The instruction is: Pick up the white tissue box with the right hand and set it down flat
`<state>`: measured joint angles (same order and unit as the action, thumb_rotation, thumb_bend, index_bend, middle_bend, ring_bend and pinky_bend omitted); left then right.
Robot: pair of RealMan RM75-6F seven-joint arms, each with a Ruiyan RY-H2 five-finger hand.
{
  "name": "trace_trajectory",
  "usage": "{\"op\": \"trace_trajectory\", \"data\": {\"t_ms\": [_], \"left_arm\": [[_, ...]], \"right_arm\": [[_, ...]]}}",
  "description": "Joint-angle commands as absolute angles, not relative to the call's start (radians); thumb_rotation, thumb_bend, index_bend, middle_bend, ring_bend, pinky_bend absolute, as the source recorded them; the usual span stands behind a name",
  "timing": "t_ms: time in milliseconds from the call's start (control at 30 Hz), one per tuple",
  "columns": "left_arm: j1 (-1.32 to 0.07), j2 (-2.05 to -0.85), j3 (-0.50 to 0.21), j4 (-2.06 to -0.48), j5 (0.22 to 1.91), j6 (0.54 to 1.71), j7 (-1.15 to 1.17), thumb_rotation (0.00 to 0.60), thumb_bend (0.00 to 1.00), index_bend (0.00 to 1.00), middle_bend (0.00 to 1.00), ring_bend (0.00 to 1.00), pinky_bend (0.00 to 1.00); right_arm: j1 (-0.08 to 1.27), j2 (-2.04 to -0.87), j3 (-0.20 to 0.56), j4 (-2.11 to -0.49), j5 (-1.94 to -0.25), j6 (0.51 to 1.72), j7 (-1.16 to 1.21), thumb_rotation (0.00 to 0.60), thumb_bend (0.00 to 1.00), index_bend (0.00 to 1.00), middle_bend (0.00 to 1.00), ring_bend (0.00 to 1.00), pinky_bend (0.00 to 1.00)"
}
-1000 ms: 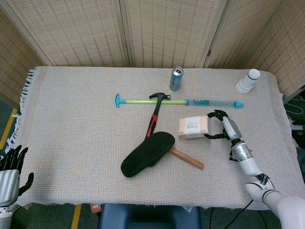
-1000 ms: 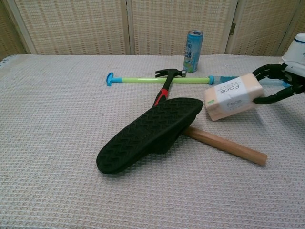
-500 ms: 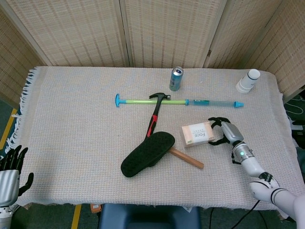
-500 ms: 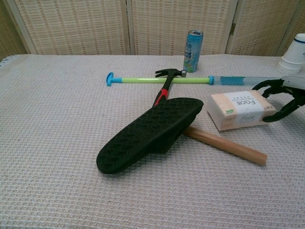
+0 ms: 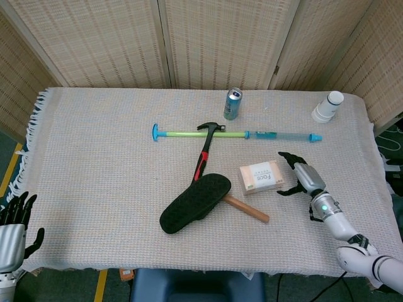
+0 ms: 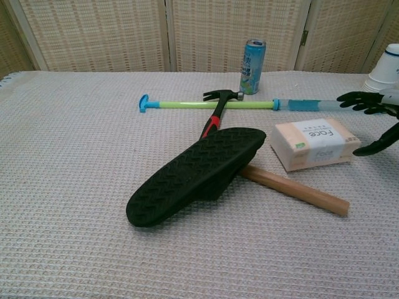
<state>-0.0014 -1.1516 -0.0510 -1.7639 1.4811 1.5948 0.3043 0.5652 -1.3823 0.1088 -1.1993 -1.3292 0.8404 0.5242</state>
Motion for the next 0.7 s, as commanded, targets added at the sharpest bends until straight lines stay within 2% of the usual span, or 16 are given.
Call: {"op": "trace_trajectory", "data": {"t_ms": [33,300,400,500,700], "left_arm": [[-0.002,-1.150,-0.052,-1.764,1.481,1.595,0.300,0.600,0.40,0.07,0.00,0.00,0.17],[-0.004,-1.154,-0.049,-1.766,1.483,1.591,0.310,0.600,0.40,0.07,0.00,0.00,0.17],[-0.004,-1.155,-0.049,-1.764,1.480,1.588,0.312,0.600,0.40,0.07,0.00,0.00,0.17],[-0.007,-1.157,-0.049,-1.763,1.474,1.580,0.313,0.600,0.40,0.07,0.00,0.00,0.17],[-0.009,-1.162,-0.049,-1.759,1.468,1.573,0.322,0.600,0.40,0.07,0.00,0.00,0.17]], "right_arm": [[0.455,-1.266,0.106,-1.376,-1.336,1.022,0.443,0.600,0.03,0.00,0.03,0.00,0.00],[0.261,-1.048,0.052,-1.760,-1.257,1.293,0.038,0.600,0.03,0.00,0.03,0.00,0.00],[0.197,-1.016,0.016,-1.829,-1.252,1.384,-0.107,0.600,0.03,0.00,0.03,0.00,0.00],[0.143,-1.032,-0.012,-1.828,-1.269,1.459,-0.183,0.600,0.03,0.00,0.03,0.00,0.00],[0.085,-1.072,-0.035,-1.776,-1.266,1.498,-0.240,0.600,0.03,0.00,0.03,0.00,0.00]]}}
